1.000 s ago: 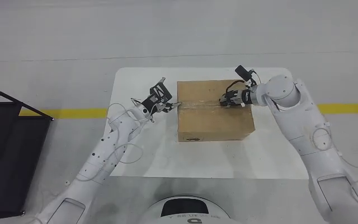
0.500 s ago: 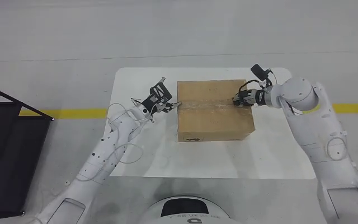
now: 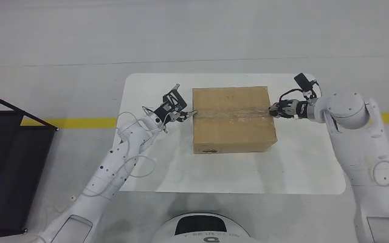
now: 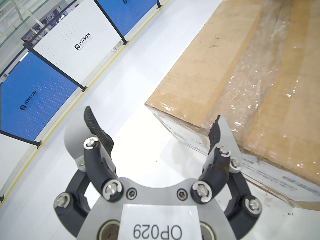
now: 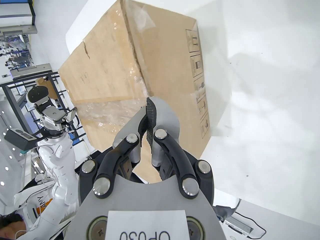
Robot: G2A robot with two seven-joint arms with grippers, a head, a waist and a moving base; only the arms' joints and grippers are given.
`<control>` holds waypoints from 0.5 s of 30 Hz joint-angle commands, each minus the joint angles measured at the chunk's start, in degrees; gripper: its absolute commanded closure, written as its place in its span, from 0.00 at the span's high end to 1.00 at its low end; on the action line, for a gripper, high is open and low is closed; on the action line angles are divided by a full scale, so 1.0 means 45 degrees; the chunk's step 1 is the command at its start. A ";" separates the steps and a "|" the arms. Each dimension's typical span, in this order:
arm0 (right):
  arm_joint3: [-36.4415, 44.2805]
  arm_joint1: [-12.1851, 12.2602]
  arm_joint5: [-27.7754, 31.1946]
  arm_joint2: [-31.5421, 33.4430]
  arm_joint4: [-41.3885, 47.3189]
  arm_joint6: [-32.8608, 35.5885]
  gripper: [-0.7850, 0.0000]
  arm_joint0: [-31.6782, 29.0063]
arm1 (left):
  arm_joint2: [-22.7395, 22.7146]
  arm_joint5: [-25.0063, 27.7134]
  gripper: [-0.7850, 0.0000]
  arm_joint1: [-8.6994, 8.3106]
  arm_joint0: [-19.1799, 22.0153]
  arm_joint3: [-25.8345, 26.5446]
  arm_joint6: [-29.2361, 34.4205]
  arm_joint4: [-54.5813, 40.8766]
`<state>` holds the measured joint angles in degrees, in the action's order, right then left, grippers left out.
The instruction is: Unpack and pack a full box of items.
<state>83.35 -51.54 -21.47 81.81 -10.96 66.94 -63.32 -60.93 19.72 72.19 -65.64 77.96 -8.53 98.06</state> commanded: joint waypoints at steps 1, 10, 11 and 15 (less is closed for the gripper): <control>-0.0073 0.0043 0.0171 0.0319 0.0257 -0.0062 0.00 -0.0183 | 0.0000 0.0000 1.00 0.0000 0.0000 0.0000 0.0000 0.0000; -0.0560 0.0140 0.1501 0.2041 0.2460 -0.1193 0.00 -0.1103 | 0.0000 0.0000 1.00 0.0000 0.0000 0.0000 0.0000 0.0000; -0.0604 0.0112 0.1965 0.2249 0.3050 -0.1445 0.00 -0.1211 | 0.0000 0.0000 1.00 0.0000 0.0000 0.0000 0.0000 0.0000; -0.1044 -0.0043 0.3742 0.2704 0.5012 -0.2704 0.00 -0.1429 | -0.0438 -0.0748 1.00 -0.0021 -0.0302 0.0421 -0.0377 -0.0517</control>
<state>79.21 -51.60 -6.40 93.89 9.75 56.11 -69.71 -61.83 18.37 72.16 -66.24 78.91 -9.25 97.01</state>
